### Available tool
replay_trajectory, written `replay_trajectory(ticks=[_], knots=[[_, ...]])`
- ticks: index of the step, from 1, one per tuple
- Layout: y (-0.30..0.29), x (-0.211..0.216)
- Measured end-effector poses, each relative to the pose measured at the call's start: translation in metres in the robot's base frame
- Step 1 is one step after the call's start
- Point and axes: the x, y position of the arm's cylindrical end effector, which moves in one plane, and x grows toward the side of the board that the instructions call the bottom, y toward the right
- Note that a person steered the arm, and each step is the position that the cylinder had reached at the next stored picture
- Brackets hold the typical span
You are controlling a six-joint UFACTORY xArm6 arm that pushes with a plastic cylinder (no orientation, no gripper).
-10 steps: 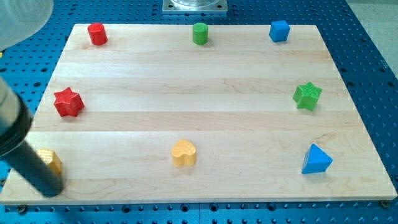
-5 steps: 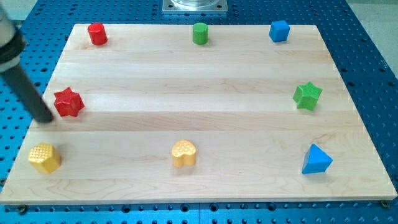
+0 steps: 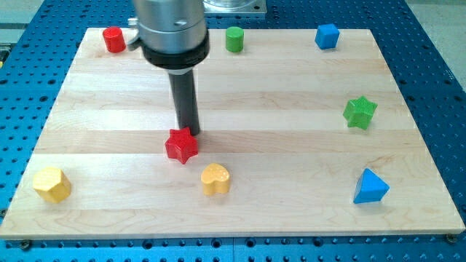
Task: Push the red star to the top left side the heart
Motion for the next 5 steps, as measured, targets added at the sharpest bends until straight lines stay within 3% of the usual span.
replay_trajectory(ticks=[4,5], knots=[[-0.033,0.034],[0.010,0.021]])
